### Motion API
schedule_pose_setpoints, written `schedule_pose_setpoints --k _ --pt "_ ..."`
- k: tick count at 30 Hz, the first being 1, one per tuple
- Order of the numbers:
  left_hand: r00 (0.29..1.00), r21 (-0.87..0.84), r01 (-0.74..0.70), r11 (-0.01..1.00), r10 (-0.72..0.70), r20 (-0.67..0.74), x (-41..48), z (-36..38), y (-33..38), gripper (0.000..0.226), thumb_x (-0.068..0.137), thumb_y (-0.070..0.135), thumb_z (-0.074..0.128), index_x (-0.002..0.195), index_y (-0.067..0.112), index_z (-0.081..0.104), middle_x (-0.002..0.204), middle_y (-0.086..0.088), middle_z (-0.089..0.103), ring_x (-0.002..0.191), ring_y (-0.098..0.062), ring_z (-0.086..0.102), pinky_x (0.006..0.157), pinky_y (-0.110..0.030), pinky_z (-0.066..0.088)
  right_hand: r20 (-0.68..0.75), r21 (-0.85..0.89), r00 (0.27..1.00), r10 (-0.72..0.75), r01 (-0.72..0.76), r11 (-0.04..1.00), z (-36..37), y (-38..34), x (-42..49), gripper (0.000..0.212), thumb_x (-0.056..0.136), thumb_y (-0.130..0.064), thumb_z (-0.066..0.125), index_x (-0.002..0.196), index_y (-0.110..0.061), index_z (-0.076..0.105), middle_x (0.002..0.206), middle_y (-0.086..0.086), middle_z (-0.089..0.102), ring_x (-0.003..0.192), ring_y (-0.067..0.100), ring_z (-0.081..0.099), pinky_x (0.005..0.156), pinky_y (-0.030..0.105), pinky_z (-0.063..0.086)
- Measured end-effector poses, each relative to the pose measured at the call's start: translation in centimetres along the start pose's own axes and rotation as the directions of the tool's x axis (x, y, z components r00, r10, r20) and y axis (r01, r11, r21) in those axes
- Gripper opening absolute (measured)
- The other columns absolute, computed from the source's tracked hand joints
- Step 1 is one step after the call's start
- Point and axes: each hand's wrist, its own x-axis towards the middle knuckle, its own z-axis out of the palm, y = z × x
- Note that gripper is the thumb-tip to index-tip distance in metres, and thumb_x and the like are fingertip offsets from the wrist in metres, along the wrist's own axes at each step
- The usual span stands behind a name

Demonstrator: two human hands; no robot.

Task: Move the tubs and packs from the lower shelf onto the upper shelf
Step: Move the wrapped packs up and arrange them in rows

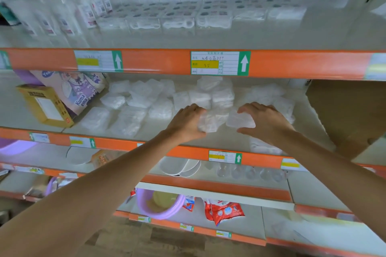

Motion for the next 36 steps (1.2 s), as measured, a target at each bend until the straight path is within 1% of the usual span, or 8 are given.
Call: schedule_pose_setpoints --k 6,11,19,24,27,30,32,36 --pt "1.0 -0.029 0.008 1.0 -0.008 0.019 -4.1 -2.7 1.5 0.063 0.076 0.031 0.074 0.133 0.018 0.052 0.13 0.0 0.056 0.12 -0.021 0.051 0.099 -0.03 0.034 0.0 -0.015 1.0 -0.007 0.007 1.0 -2.3 -1.4 -3.4 0.053 0.085 -0.056 0.065 0.129 -0.029 0.05 0.129 -0.006 0.056 0.111 0.018 0.057 0.102 0.032 0.033" --pt "1.0 -0.022 -0.012 1.0 0.012 -0.009 -7.0 -5.3 3.2 0.061 0.077 0.029 0.072 0.134 0.018 0.05 0.13 0.001 0.055 0.118 -0.022 0.051 0.1 -0.031 0.035 -0.009 0.008 1.0 0.018 -0.018 1.0 -4.4 -2.2 -6.1 0.052 0.081 -0.061 0.063 0.125 -0.039 0.048 0.127 -0.013 0.055 0.111 0.023 0.058 0.1 0.035 0.04" --pt "0.993 -0.057 -0.07 0.996 0.064 -0.095 -10.9 -10.5 5.7 0.067 0.074 0.028 0.072 0.136 0.02 0.048 0.13 0.006 0.057 0.122 -0.016 0.051 0.104 -0.029 0.035 -0.066 0.013 0.998 -0.023 0.024 1.0 -9.8 -5.0 -9.6 0.05 0.082 -0.055 0.066 0.127 -0.037 0.05 0.131 -0.015 0.053 0.117 0.015 0.054 0.096 0.028 0.039" --pt "0.986 -0.071 -0.135 0.988 0.126 -0.112 -12.3 -15.4 6.8 0.066 0.064 0.043 0.07 0.126 0.028 0.055 0.119 0.014 0.061 0.112 -0.007 0.054 0.095 -0.022 0.039 -0.127 -0.015 0.989 -0.081 0.079 0.997 -13.8 -6.1 -10.9 0.051 0.081 -0.057 0.065 0.126 -0.038 0.051 0.131 -0.017 0.052 0.118 0.013 0.054 0.095 0.027 0.039" --pt "0.976 -0.079 -0.167 0.983 0.153 -0.153 -12.2 -18.3 7.1 0.063 0.067 0.046 0.078 0.125 0.032 0.058 0.117 0.017 0.063 0.103 0.0 0.056 0.087 -0.017 0.042 -0.193 0.007 0.977 -0.093 0.097 0.995 -16.1 -6.1 -10.7 0.051 0.079 -0.057 0.067 0.124 -0.038 0.052 0.129 -0.017 0.054 0.116 0.012 0.055 0.092 0.028 0.043" --pt "0.974 -0.125 -0.16 0.979 0.136 -0.182 -11.3 -20.9 6.9 0.065 0.068 0.053 0.076 0.128 0.036 0.056 0.122 0.019 0.061 0.109 0.0 0.055 0.092 -0.024 0.046 -0.254 0.022 0.962 -0.1 0.109 0.994 -18.1 -5.9 -9.7 0.052 0.076 -0.057 0.069 0.123 -0.039 0.054 0.122 -0.017 0.057 0.112 0.012 0.057 0.085 0.027 0.044" --pt "0.966 -0.125 -0.162 0.979 0.131 -0.221 -10.2 -22.3 6.6 0.067 0.068 0.056 0.078 0.128 0.036 0.056 0.123 0.018 0.06 0.111 -0.002 0.055 0.094 -0.028 0.047 -0.292 0.029 0.952 -0.087 0.1 0.995 -19.0 -6.0 -8.6 0.051 0.076 -0.055 0.07 0.122 -0.038 0.054 0.119 -0.017 0.058 0.109 0.013 0.058 0.079 0.026 0.041" --pt "0.945 -0.288 -0.161 0.944 0.064 -0.32 -6.9 -24.6 5.7 0.069 0.069 0.044 0.086 0.131 0.028 0.058 0.121 0.016 0.061 0.112 -0.002 0.056 0.088 -0.012 0.04 -0.369 0.073 0.928 -0.061 0.094 0.993 -20.0 -5.7 -5.9 0.05 0.075 -0.046 0.075 0.121 -0.034 0.058 0.119 -0.012 0.06 0.111 0.012 0.057 0.08 0.023 0.036"
